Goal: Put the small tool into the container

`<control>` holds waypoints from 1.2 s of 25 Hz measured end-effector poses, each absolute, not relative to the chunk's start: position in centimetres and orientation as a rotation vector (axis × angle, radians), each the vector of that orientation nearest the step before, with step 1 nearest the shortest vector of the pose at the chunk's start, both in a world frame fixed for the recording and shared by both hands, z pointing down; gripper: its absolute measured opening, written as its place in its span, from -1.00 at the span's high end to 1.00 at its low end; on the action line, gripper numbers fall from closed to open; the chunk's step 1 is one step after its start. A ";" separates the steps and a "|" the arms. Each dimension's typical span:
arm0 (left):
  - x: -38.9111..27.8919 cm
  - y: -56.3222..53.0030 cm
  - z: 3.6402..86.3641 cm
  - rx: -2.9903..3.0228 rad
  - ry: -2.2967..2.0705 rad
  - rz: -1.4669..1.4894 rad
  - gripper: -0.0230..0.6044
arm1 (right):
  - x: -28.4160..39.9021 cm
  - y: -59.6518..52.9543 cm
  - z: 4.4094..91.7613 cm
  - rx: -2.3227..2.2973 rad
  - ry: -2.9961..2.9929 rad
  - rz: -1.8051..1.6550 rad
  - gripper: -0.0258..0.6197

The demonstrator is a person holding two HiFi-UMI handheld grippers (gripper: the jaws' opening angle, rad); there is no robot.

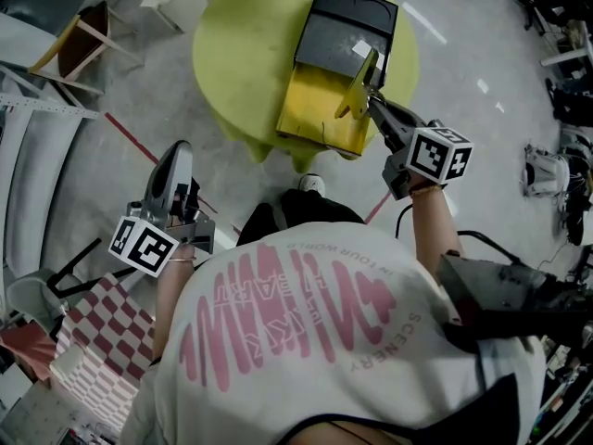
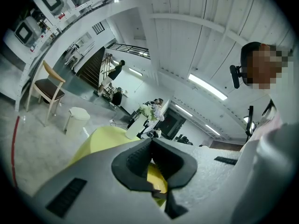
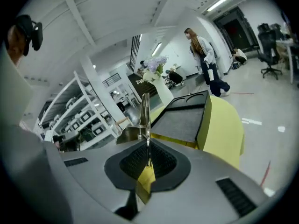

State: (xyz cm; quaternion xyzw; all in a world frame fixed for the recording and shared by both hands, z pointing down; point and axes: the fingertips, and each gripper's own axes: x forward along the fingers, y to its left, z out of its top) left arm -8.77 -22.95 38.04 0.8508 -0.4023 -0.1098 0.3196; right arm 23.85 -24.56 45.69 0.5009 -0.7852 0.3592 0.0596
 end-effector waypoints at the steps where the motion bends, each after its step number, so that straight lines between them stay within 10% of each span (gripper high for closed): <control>1: -8.8 -22.9 37.9 2.234 -1.063 -0.290 0.90 | 23.7 -24.6 46.0 1.494 -2.346 1.045 0.90; 30: -14.7 -19.8 37.6 2.138 -1.288 -0.345 0.90 | 19.6 -26.4 50.3 0.994 -1.847 0.238 0.90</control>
